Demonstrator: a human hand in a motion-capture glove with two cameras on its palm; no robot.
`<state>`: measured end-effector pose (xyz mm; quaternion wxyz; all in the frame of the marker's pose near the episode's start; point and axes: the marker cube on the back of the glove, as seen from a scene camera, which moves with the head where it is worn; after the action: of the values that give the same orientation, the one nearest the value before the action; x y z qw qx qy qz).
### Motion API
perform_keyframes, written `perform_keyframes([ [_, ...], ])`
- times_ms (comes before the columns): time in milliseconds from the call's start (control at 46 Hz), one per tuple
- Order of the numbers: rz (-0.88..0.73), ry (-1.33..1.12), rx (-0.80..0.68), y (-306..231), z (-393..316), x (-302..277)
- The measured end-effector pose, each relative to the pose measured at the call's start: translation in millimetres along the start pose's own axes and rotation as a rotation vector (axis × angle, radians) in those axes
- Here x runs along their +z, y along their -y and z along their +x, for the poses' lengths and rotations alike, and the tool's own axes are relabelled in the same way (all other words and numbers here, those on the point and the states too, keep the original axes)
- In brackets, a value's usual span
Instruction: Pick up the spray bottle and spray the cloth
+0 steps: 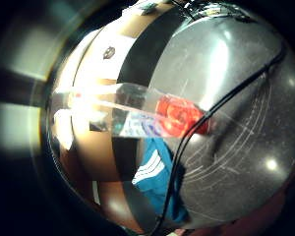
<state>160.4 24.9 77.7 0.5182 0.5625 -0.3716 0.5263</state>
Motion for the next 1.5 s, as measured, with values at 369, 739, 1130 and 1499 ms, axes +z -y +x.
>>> perform_keyframes([
  [369, 0.004, -0.018, 0.092, 24.0, -6.3, 27.2],
  [739, -0.005, -0.081, 0.143, 39.9, -11.4, 44.4],
  [1130, -0.016, -0.104, 0.152, 61.3, -14.5, 74.1],
  [1499, -0.018, -0.148, 0.118, 89.2, -18.1, 92.3],
])
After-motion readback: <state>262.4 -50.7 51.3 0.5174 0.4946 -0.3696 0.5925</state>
